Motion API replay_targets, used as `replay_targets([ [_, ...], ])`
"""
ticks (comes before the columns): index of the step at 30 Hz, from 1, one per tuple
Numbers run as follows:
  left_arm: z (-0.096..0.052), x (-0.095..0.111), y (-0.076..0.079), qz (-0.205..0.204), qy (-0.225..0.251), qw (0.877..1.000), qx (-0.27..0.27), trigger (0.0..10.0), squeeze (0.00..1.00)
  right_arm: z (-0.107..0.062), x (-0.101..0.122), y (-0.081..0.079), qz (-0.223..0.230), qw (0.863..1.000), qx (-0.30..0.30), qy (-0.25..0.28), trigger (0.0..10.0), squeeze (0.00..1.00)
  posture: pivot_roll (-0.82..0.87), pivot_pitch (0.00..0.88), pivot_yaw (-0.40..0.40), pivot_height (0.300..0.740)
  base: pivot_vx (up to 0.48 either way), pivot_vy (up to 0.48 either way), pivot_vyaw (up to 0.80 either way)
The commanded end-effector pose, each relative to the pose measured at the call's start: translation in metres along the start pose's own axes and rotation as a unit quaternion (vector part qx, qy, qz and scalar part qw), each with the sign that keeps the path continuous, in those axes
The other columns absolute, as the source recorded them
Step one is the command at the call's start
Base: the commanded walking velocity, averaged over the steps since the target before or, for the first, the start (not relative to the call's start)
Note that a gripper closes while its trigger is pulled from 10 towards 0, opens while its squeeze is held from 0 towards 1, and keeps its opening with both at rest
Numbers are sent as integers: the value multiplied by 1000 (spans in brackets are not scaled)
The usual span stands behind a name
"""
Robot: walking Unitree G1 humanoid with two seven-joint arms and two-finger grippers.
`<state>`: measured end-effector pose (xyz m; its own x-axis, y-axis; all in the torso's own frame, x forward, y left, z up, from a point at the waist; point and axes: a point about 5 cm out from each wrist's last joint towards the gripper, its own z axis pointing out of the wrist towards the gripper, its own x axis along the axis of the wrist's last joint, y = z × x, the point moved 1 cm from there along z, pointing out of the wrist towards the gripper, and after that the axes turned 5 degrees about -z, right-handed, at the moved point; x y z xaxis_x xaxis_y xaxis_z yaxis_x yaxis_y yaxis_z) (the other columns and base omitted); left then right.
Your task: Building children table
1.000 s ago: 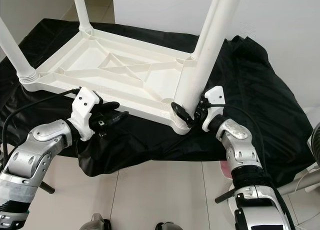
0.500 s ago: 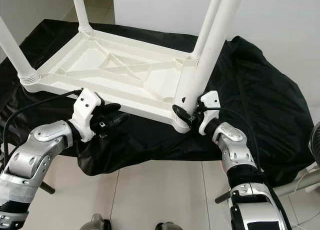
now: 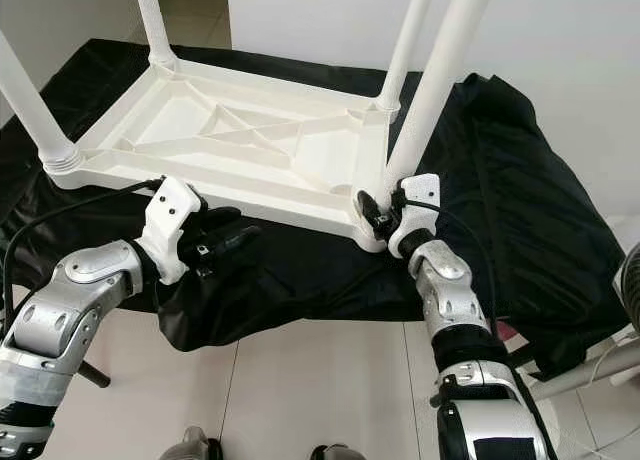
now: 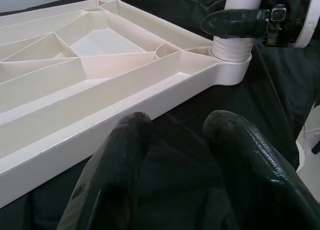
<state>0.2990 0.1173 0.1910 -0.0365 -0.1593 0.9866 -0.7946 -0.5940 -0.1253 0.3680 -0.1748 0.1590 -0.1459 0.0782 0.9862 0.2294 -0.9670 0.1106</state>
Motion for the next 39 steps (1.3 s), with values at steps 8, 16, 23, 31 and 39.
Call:
replay_targets([
  [8, 0, 0, 4, -3, 2, 1000, -3, 10000, 0, 0, -2, -26, 26, 977, -211, -29, 10000, 0, 43, 111, -71, 740, 0, 0, 0],
  [16, 2, 2, 5, -5, 7, 1000, -4, 10000, 0, 4, 7, -56, 55, 980, -189, -16, 10000, 0, 44, 115, -72, 740, 0, 0, 0],
  [23, 2, 4, 4, -4, 10, 1000, -1, 10000, 0, 1, 14, -49, 55, 982, -178, 11, 10000, 1000, 46, 115, -75, 740, 0, 0, 0],
  [31, 4, 5, 8, -12, 14, 1000, -7, 10000, 0, -7, 25, -37, 69, 989, -117, 51, 10000, 1000, 46, 116, -75, 740, 0, 0, 0],
  [39, 6, 6, 13, -22, 10, 1000, -18, 10000, 0, -20, 22, -23, 57, 997, 5, 55, 10000, 0, 42, 117, -69, 740, 0, 0, 0],
])
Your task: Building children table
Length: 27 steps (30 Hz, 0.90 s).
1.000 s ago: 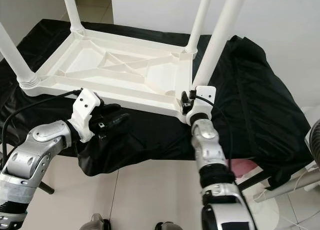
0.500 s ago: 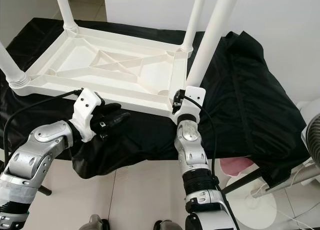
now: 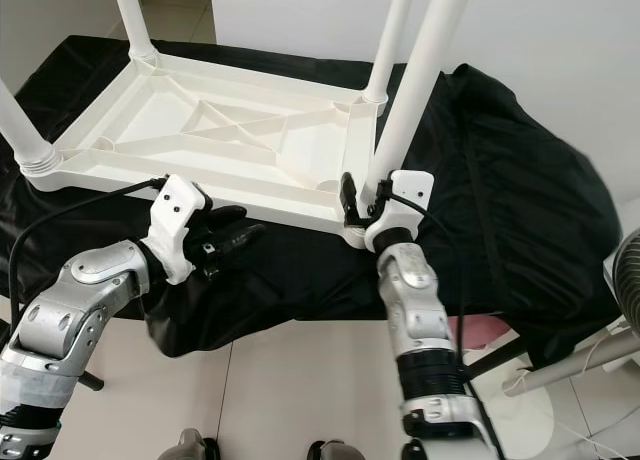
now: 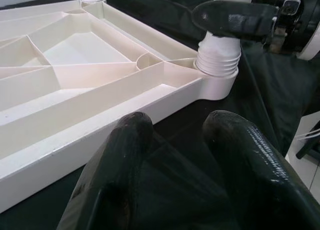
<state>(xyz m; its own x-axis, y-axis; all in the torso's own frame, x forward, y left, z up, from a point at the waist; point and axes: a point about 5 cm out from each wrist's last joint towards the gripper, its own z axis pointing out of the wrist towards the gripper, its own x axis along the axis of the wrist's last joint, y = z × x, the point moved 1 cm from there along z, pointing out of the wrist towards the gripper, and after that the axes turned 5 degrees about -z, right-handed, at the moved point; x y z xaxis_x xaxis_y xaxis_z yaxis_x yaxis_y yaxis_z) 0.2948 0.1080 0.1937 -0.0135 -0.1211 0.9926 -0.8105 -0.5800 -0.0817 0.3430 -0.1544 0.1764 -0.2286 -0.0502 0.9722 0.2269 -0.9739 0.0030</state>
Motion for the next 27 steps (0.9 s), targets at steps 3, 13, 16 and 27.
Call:
replay_targets([
  [3, 4, 4, 6, 3, 5, 1000, -11, 10000, 0, -6, -1, 5, -17, 997, 78, -9, 10000, 0, 35, 117, -61, 740, 0, 0, 0],
  [13, 19, 10, 24, 12, 13, 999, -52, 10000, 0, 5, -7, 15, -50, 985, 158, -37, 10000, 0, 45, 109, -58, 740, 0, 0, 0],
  [16, 27, 10, 33, 14, 13, 998, -65, 10000, 0, 9, -14, 14, -55, 981, 180, -54, 10000, 0, 53, 105, -59, 740, 0, 0, 0],
  [27, 39, 8, 43, 12, 14, 997, -72, 10000, 0, 12, -25, 16, -61, 978, 185, -71, 0, 0, 69, 91, -63, 740, 0, 0, 0],
])
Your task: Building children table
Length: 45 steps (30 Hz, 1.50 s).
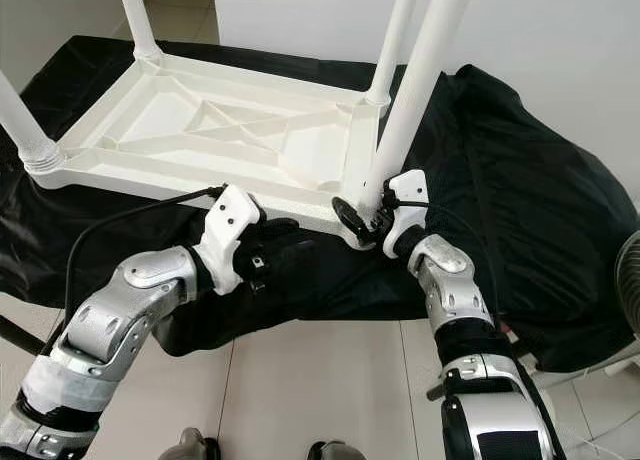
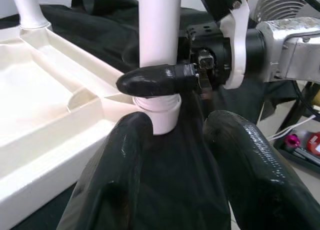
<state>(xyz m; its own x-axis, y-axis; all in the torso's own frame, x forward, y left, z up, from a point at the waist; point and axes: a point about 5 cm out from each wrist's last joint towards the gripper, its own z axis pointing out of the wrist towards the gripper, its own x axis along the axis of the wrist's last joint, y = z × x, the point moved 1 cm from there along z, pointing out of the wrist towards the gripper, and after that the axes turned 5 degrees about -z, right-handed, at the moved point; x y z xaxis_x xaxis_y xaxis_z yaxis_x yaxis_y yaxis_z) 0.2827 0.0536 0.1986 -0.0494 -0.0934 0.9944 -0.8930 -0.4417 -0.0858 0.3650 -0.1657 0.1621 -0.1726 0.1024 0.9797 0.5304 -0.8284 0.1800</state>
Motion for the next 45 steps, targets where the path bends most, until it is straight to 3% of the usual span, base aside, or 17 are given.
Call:
replay_targets([
  [1, 3, -4, 2, 4, -8, 1000, 7, 10000, 0, -2, -8, -1, 2, 1000, 3, -15, 0, 0, 69, 91, -63, 740, 0, 0, 0],
  [3, 3, -4, 2, 4, -8, 1000, 6, 10000, 0, -3, -8, -1, 3, 1000, 0, -15, 0, 0, 68, 89, -63, 740, 0, 0, 0],
  [4, 4, -5, 2, 5, -9, 1000, 6, 10000, 0, -3, -9, -1, 2, 1000, -3, -14, 3451, 0, 67, 89, -64, 740, 0, 0, 0],
  [5, 4, -5, 2, 5, -9, 1000, 7, 10000, 0, -3, -9, 0, 2, 1000, -6, -14, 3451, 0, 67, 89, -64, 740, 0, 0, 0],
  [6, 4, -5, 2, 5, -10, 1000, 7, 10000, 0, -4, -10, 1, 5, 1000, -20, -15, 10000, 0, 63, 85, -67, 740, 0, 0, 0],
  [13, 5, -6, 1, 6, -9, 1000, 9, 10000, 0, -7, -12, 4, 0, 996, -83, -23, 10000, 0, 57, 84, -69, 740, 0, 0, 0],
  [19, 7, -7, 1, 8, -7, 1000, 12, 10000, 0, -9, -18, -2, -1, 988, -149, -30, 10000, 0, 45, 68, -74, 740, 0, 0, 0],
  [25, 8, -6, -2, 11, -6, 1000, 14, 10000, 0, -12, -28, -10, 26, 967, -249, -56, 10000, 0, 39, 64, -72, 740, 0, 0, 0],
  [30, 8, -7, -3, 13, -6, 1000, 16, 10000, 0, -12, -29, -35, 46, 945, -318, -58, 10000, 0, 32, 65, -71, 740, 0, 0, 0],
  [33, 7, -7, -6, 12, -6, 1000, 21, 10000, 0, -9, -26, -47, 60, 939, -335, -54, 10000, 0, 32, 67, -69, 740, 0, 0, 0],
  [41, 6, -8, -4, 8, -6, 1000, 23, 10000, 0, -7, -19, -61, 67, 943, -323, -39, 10000, 0, 29, 77, -72, 740, 0, 0, 0],
  [42, 6, -9, -4, 5, -7, 1000, 23, 10000, 0, -9, -18, -60, 68, 946, -315, -33, 10000, 137, 25, 82, -74, 740, 0, 0, 0],
  [43, 6, -9, -4, 5, -7, 1000, 23, 10000, 0, -9, -18, -60, 68, 946, -315, -33, 10000, 137, 25, 82, -74, 740, 0, 0, 0],
  [44, 5, -11, -3, 2, -7, 1000, 22, 10000, 0, -12, -16, -59, 66, 947, -312, -30, 10000, 816, 22, 88, -72, 740, 0, 0, 0],
  [45, 5, -11, -3, 2, -7, 1000, 22, 10000, 0, -12, -16, -59, 66, 947, -312, -30, 10000, 816, 22, 88, -72, 740, 0, 0, 0],
])
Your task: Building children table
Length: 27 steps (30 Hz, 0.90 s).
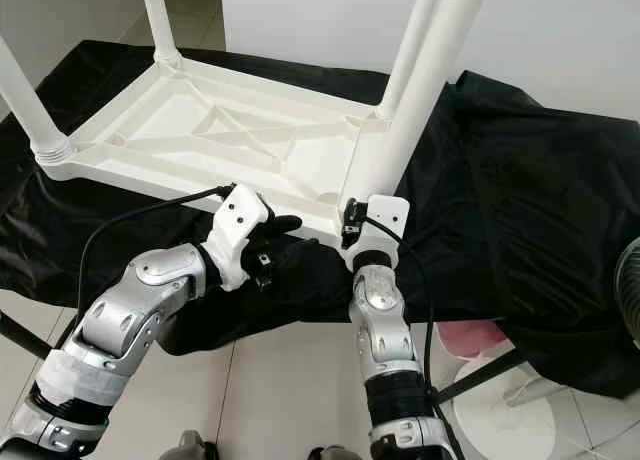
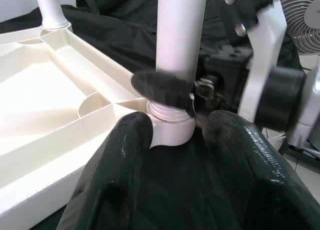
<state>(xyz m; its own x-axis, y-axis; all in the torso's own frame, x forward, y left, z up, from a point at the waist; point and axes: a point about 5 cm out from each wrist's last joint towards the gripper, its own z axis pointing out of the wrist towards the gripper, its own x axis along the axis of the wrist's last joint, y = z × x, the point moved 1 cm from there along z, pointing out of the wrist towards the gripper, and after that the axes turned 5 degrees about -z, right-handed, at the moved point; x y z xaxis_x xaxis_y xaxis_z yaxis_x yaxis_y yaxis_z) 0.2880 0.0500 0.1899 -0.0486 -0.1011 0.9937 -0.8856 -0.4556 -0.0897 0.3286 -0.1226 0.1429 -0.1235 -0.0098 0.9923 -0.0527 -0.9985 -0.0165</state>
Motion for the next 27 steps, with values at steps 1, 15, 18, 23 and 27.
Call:
replay_targets([
  [1, -2, -3, 1, -2, -3, 1000, 12, 10000, 0, -4, -6, 5, -1, 1000, 4, -15, 10000, 1000, 22, 88, -72, 740, 0, 0, 0],
  [15, -3, -11, 4, -7, -14, 1000, 2, 10000, 0, -18, -4, 28, -13, 993, 114, 18, 10000, 1000, 8, 58, -55, 740, 0, 0, 0],
  [18, -4, -12, 4, 0, -20, 1000, -7, 10000, 0, -18, 3, 33, -13, 986, 160, 39, 10000, 0, 7, 55, -48, 740, 0, 0, 0],
  [23, -7, -11, -2, 13, -25, 1000, -9, 10000, 0, -11, 14, 44, -32, 971, 231, 53, 10000, 0, 7, 39, -53, 740, 0, 0, 0],
  [27, -7, -11, -3, 14, -25, 1000, -8, 10000, 0, -8, 14, 45, -35, 969, 238, 51, 10000, 0, 7, 39, -53, 740, 0, 0, 0],
])
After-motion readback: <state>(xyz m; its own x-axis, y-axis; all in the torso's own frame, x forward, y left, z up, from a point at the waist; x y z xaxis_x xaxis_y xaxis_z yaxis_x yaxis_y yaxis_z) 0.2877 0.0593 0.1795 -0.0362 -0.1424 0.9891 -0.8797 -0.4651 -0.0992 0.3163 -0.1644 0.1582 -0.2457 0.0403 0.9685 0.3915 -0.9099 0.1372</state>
